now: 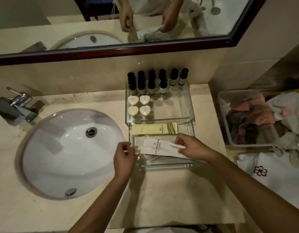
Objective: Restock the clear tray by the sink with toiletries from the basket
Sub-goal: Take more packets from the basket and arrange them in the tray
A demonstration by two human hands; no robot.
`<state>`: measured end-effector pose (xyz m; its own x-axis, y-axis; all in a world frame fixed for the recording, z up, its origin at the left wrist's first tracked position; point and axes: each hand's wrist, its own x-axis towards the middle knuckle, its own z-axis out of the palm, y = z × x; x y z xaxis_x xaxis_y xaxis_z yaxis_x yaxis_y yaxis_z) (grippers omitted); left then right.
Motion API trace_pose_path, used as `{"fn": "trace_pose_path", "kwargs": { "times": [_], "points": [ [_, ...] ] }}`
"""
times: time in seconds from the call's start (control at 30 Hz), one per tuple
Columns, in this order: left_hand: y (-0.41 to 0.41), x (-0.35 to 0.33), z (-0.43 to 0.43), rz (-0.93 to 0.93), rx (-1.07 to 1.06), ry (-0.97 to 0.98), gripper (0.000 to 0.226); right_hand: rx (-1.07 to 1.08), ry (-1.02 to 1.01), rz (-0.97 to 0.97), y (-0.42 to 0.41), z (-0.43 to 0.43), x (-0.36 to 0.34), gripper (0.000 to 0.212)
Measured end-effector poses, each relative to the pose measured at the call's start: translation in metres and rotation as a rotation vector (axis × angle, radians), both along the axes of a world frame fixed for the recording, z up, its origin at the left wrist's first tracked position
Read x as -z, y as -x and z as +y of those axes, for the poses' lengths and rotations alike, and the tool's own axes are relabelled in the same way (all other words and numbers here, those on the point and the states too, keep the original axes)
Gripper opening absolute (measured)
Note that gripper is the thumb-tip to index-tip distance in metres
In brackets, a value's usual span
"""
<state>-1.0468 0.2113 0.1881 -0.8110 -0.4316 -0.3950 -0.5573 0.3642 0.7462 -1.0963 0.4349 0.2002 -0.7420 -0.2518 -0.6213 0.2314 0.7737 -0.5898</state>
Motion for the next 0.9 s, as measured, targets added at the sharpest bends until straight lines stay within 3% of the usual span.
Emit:
{"fn": "trace_pose_path", "kwargs": {
  "times": [0.13,0.27,0.37,0.77,0.9],
  "points": [
    [0.019,0.004,-0.012,-0.002,0.368,0.07,0.027,-0.113,0.022,-0.001,0.007,-0.005,0.011,0.028],
    [0.03,0.008,-0.01,-0.064,0.804,0.278,0.029,-0.244,0.009,0.008,0.005,-0.016,0.022,0.035],
    [0.034,0.01,-0.002,-0.178,1.011,0.414,0.033,-0.331,-0.051,0.057,0.001,-0.021,0.027,0.039],
    [0.037,0.013,0.006,-0.221,1.077,0.566,0.029,-0.331,-0.103,0.282,-0.016,-0.021,0.046,0.037],
    [0.031,0.014,0.005,-0.281,1.169,0.603,0.027,-0.362,-0.119,0.243,-0.016,-0.012,0.054,0.032]
  ]
}}
